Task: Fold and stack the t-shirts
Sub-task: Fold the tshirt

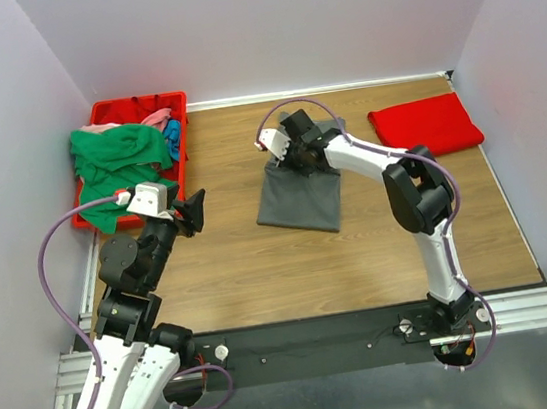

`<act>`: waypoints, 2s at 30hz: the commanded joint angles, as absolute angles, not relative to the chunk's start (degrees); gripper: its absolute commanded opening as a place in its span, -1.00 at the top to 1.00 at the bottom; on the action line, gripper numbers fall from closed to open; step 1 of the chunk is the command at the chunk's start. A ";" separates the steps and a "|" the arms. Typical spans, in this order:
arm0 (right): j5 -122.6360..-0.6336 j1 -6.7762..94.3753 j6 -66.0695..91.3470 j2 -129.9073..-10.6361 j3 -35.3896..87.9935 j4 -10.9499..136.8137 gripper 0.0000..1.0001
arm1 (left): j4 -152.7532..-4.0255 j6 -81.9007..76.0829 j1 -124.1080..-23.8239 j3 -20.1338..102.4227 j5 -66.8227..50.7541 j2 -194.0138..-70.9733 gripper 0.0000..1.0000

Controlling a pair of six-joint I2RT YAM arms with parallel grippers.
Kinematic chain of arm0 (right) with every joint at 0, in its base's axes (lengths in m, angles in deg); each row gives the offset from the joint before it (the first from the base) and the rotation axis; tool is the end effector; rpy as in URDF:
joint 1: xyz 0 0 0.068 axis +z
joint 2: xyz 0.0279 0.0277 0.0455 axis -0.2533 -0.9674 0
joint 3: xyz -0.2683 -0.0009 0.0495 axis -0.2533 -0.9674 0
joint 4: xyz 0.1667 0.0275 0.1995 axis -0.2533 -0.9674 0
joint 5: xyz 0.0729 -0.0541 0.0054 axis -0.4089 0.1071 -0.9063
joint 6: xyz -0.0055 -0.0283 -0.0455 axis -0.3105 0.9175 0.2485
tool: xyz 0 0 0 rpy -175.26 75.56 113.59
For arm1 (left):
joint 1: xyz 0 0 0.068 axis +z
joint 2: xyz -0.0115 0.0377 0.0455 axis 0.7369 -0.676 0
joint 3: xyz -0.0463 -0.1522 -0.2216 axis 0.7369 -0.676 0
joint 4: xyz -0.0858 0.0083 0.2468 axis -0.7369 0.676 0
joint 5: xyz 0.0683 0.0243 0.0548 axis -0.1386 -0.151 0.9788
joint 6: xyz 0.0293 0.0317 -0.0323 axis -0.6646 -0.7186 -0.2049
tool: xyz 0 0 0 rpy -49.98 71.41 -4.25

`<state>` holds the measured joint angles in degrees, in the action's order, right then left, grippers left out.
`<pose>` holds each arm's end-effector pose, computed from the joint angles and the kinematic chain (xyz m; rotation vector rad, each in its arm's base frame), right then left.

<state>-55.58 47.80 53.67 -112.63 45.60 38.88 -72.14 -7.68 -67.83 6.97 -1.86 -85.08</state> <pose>0.3973 0.2605 0.1819 -1.3947 2.0726 0.0267 0.1184 -0.0452 0.3503 0.2045 1.4678 -0.4119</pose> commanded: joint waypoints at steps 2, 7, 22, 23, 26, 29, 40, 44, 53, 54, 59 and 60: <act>-50.74 46.05 51.80 -115.40 48.93 40.59 0.87 | -72.68 -8.51 -67.95 6.59 -0.56 -84.69 -0.27; -50.13 44.47 50.92 -117.07 50.60 40.59 0.85 | -72.68 -8.51 -67.95 6.59 -1.09 -84.95 -0.37; -73.66 41.30 58.38 -81.00 21.83 40.41 -0.23 | -81.47 5.28 -67.86 1.67 -16.55 -95.21 -0.95; -75.68 41.30 58.74 -78.16 19.16 40.41 -0.38 | -81.56 6.85 -67.94 1.58 -18.47 -96.28 -0.93; -81.23 41.04 60.41 -69.37 8.44 40.41 -0.57 | -82.17 9.59 -68.12 0.97 -23.58 -100.93 -0.87; -83.78 39.90 61.29 -63.57 0.63 40.41 -0.66 | -82.35 12.05 -70.22 0.27 -25.18 -104.89 -0.85; -90.64 36.56 61.55 -58.53 -7.14 40.59 -0.69 | -86.04 24.79 -83.68 -5.88 -9.80 -113.85 -0.78; -90.21 36.38 61.55 -59.24 -7.58 40.94 -0.69 | -86.48 30.24 -84.56 -5.63 -3.05 -117.81 -0.78; -90.29 36.38 63.57 -58.98 -8.99 41.20 -0.70 | -88.15 37.28 -84.73 -4.30 -0.30 -126.96 -0.77; -90.29 36.29 63.84 -58.98 -9.16 41.29 -0.70 | -88.59 37.54 -84.65 -4.31 -0.30 -126.96 -0.77; -90.91 36.38 66.21 -59.42 -10.92 42.17 -0.71 | -87.98 38.86 -84.73 -3.43 2.69 -128.36 -0.77; -90.99 36.38 66.56 -59.42 -11.18 42.17 -0.71 | -87.98 38.60 -84.65 -3.17 2.60 -128.89 -0.77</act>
